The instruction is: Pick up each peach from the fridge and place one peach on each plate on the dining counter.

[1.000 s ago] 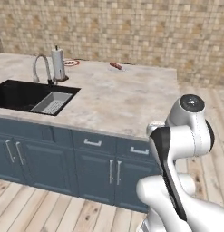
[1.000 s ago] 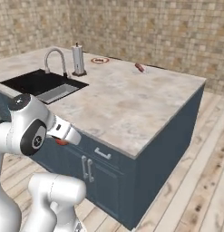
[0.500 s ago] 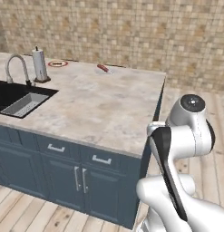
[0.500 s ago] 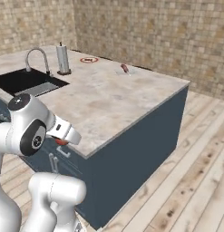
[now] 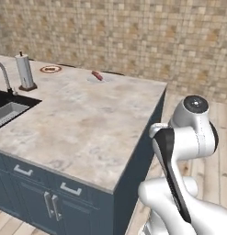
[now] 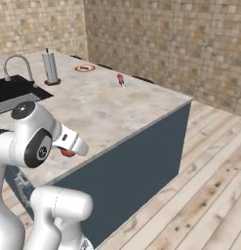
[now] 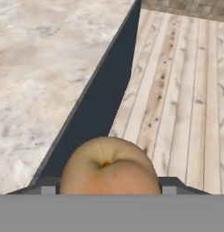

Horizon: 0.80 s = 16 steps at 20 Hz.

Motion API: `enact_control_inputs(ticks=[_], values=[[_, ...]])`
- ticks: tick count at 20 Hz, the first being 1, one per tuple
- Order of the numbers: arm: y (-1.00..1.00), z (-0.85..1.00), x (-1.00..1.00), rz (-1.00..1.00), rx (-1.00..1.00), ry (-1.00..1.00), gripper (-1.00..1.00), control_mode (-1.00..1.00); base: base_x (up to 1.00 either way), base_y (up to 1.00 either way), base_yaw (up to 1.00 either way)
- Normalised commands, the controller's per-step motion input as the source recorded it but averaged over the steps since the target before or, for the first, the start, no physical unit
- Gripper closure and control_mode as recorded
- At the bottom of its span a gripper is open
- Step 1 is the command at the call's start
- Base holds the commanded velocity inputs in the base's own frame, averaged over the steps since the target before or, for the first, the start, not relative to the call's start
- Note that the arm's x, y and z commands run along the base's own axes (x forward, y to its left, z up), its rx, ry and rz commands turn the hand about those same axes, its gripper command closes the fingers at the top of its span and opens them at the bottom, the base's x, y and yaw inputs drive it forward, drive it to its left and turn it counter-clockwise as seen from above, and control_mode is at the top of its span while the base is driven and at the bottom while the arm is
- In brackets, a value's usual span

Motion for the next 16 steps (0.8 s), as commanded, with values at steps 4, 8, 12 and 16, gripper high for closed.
enact_control_inputs(ticks=[4, 8, 12, 16], values=[[0.00, 0.00, 0.00, 0.00, 0.00, 0.00, 1.00, 1.00, 0.56, -1.00, 0.17], [0.00, 0.00, 0.00, 0.00, 0.00, 0.00, 1.00, 1.00, 0.46, -1.00, 0.18], [0.00, 0.00, 0.00, 0.00, 0.00, 0.00, 1.00, 1.00, 0.17, -1.00, 0.18], [0.00, 0.00, 0.00, 0.00, 0.00, 0.00, 1.00, 1.00, 0.15, -1.00, 0.18]])
